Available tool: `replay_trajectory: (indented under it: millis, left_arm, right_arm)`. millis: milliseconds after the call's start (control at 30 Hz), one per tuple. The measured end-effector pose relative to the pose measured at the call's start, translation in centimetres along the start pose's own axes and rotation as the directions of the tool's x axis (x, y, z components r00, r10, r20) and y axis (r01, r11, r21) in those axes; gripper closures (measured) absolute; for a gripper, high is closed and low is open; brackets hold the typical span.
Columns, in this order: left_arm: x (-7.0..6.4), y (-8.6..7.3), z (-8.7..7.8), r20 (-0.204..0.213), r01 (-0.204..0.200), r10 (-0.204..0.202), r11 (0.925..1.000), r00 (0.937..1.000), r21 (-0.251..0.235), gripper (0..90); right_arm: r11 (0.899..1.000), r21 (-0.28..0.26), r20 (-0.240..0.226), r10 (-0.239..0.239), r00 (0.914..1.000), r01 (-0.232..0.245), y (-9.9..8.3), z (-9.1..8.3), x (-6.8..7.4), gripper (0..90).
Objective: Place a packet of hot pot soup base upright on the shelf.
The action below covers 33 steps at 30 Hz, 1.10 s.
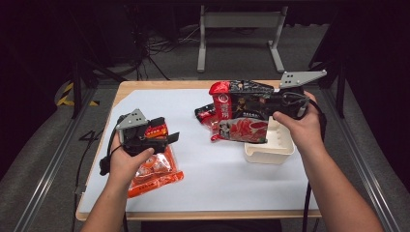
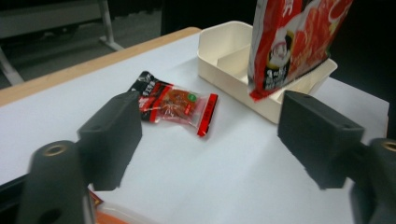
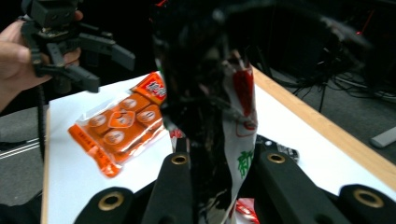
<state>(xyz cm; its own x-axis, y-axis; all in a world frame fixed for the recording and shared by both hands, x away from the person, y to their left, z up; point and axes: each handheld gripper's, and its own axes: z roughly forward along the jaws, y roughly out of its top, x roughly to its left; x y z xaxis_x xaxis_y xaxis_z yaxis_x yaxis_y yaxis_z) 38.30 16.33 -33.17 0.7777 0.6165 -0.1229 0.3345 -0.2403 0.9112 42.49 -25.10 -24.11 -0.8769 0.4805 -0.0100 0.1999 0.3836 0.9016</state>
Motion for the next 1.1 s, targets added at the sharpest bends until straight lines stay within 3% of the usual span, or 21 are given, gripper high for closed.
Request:
replay_trajectory:
  millis: [167,300,433,467,567,767,1100]
  left_arm:
    - [0.6,-0.3,-0.1,-0.011,0.033,-0.033,0.9994,0.9994,-0.004,13.1]
    - [0.9,-0.4,-0.4,-0.002,0.028,-0.028,0.9996,0.9996,0.002,7.8]
    - [0.9,-0.5,-0.4,-0.027,0.028,-0.028,0.9996,0.9992,0.000,5.0]
    - [0.9,-0.5,-0.5,-0.048,0.037,-0.037,0.9993,0.9982,-0.003,5.0]
    - [1.0,-0.6,-0.5,-0.055,0.041,-0.042,0.9990,0.9976,-0.017,3.6]
    - [1.2,-0.7,-0.5,-0.061,0.037,-0.037,0.9993,0.9975,-0.011,4.2]
    - [1.4,-0.9,-0.8,-0.060,0.051,-0.052,0.9986,0.9968,-0.013,4.5]
  right_arm:
    - [1.000,-0.021,0.036,0.006,0.9993,-0.005,0.2,-0.6,-1.6,81.4]
    - [0.999,-0.039,0.051,0.009,0.9987,-0.007,0.3,-0.9,-2.7,81.4]
    - [0.999,-0.044,0.056,0.002,0.9984,0.000,0.3,-1.1,-3.4,81.5]
    - [0.999,-0.045,0.061,0.003,0.9981,0.000,0.3,-1.1,-3.6,81.5]
    - [0.999,-0.051,0.089,-0.015,0.9959,0.020,0.1,-1.2,-4.6,81.5]
    - [0.997,-0.080,0.129,-0.012,0.9916,0.023,-0.3,-1.5,-6.0,81.5]
    - [0.996,-0.082,0.189,-0.015,0.9818,0.031,-0.8,-1.6,-7.9,81.4]
